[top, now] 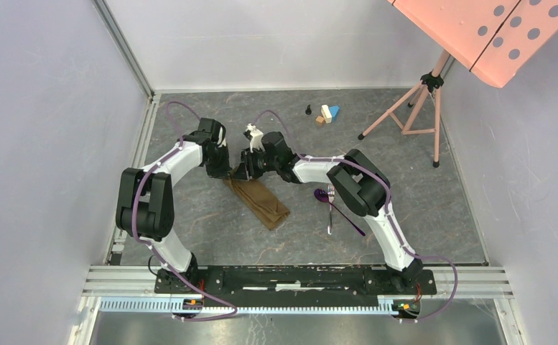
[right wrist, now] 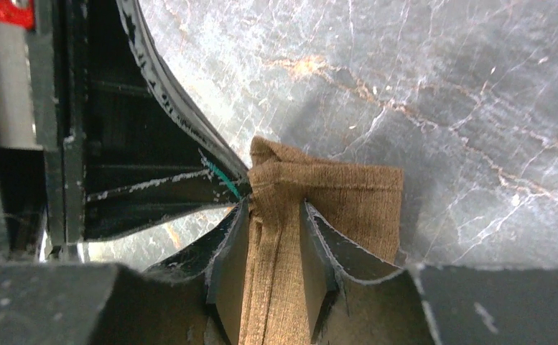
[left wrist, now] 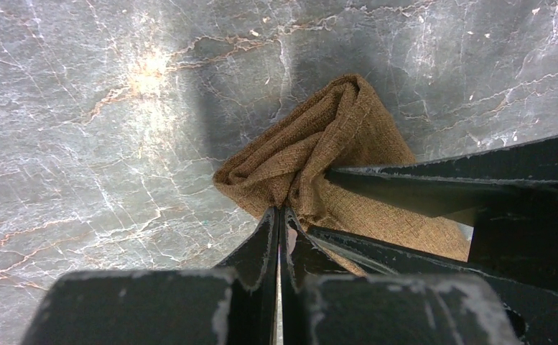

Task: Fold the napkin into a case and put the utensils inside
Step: Grasp the top corner of the smaller rectangle folded napkin from the folded napkin.

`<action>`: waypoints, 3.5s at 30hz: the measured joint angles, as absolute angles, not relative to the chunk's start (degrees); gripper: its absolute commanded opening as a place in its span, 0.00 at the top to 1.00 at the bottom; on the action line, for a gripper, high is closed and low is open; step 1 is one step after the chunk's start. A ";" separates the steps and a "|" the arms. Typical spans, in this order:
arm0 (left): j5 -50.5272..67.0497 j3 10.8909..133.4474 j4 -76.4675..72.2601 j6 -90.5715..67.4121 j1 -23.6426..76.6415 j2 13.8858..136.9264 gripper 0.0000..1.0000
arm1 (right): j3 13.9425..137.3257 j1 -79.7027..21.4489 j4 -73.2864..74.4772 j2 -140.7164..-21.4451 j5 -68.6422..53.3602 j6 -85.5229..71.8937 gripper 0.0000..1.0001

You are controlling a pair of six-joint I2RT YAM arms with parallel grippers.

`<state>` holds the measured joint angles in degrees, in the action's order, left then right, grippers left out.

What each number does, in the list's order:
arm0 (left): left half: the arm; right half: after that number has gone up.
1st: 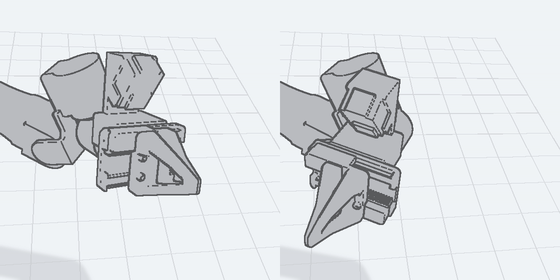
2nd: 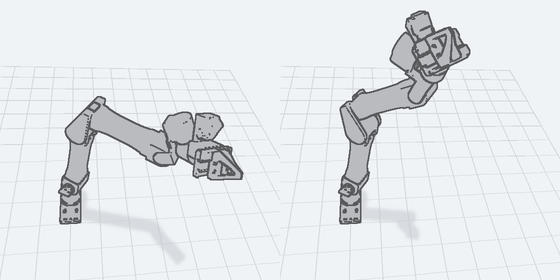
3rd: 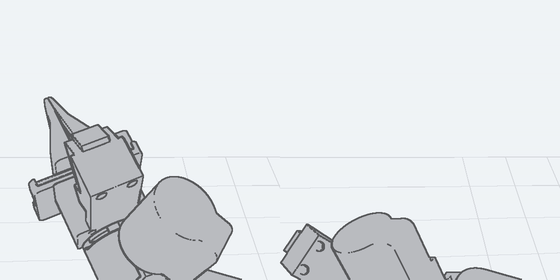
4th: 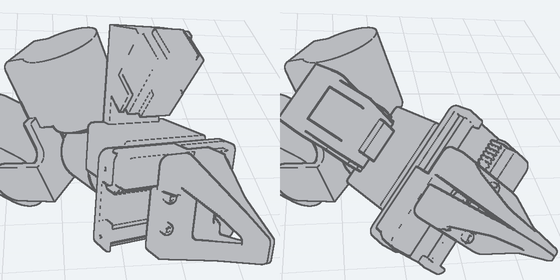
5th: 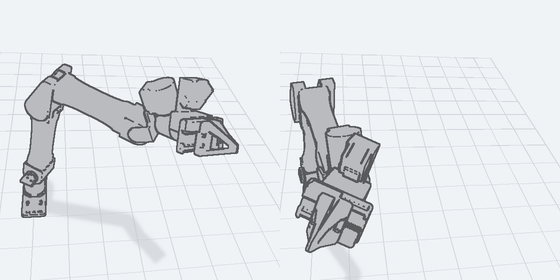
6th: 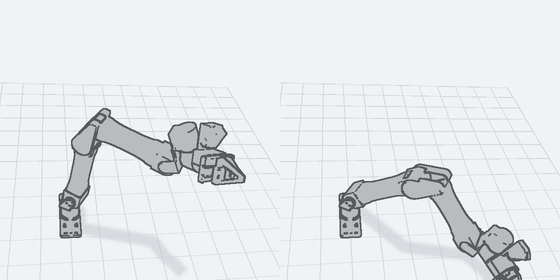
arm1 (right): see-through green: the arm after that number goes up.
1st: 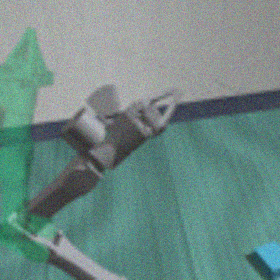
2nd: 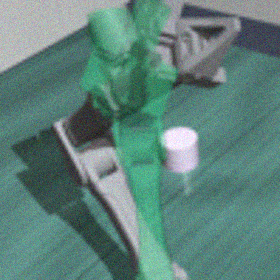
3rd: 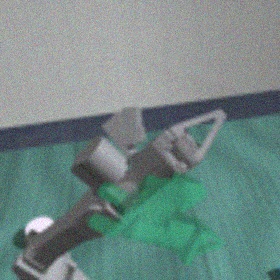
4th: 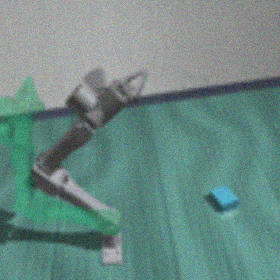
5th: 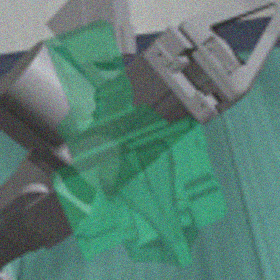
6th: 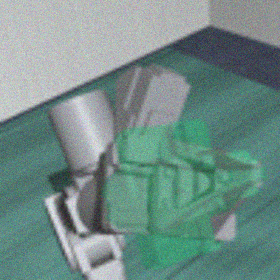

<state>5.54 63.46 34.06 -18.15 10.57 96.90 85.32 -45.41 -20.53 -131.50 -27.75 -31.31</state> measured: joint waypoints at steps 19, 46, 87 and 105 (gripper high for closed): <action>8.16 64.36 33.54 -20.12 9.96 97.56 0.98 | 86.00 -48.95 -22.02 -133.99 -23.53 -28.58 0.70; 9.17 64.71 34.11 -20.21 8.95 98.45 0.97 | 88.49 -45.34 -17.87 -132.94 -27.42 -28.77 0.85; 24.40 54.04 20.82 -34.24 -0.21 99.15 0.49 | 86.21 -46.68 -22.98 -134.82 -23.27 -33.52 0.87; 29.39 45.43 18.63 -33.80 0.45 92.90 0.50 | 75.81 -44.58 -18.28 -123.04 -27.07 -29.26 0.88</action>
